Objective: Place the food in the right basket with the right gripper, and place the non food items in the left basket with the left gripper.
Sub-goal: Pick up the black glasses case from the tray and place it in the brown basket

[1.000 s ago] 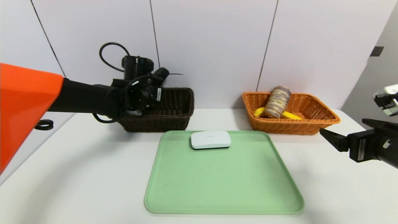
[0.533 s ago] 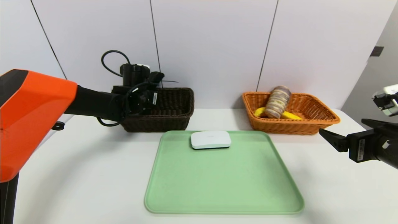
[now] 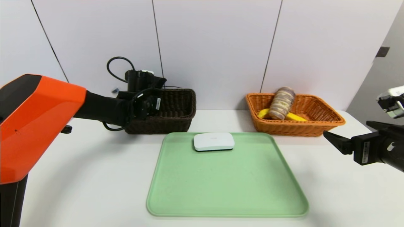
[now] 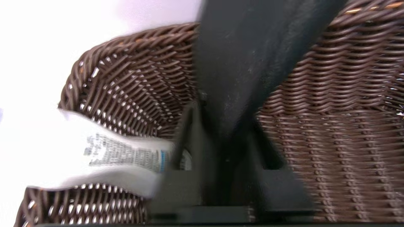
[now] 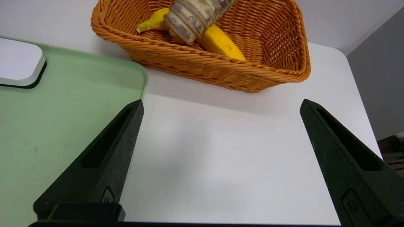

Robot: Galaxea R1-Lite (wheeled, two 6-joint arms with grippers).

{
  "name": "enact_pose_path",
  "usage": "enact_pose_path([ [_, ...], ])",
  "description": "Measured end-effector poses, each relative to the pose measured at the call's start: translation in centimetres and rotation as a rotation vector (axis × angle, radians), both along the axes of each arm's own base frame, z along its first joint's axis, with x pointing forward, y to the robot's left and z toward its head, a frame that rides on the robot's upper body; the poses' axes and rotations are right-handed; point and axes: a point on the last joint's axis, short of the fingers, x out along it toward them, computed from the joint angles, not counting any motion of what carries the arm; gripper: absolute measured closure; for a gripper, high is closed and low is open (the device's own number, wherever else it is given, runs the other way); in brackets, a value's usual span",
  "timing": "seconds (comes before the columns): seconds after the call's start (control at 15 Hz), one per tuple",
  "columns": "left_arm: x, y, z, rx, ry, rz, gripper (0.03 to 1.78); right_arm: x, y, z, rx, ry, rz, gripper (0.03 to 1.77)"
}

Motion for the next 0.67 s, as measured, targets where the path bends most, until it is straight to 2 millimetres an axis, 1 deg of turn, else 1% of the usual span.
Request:
enact_pose_path([
  [0.13,0.2,0.0,0.3,-0.007,-0.034,0.001,1.02,0.0,0.0,0.0,-0.001,0.002,0.0,0.09],
  [0.27,0.2,0.0,0.3,-0.003,-0.037,-0.001,0.81,0.1,0.0,-0.1,-0.001,0.004,0.0,0.09],
  [0.4,0.3,0.0,0.7,-0.004,-0.052,-0.002,0.65,0.1,0.0,-0.1,-0.002,0.007,0.0,0.09],
  [0.67,0.0,0.1,3.3,-0.02,-0.118,-0.005,0.43,0.2,0.0,-0.3,-0.003,0.014,0.001,0.09],
])
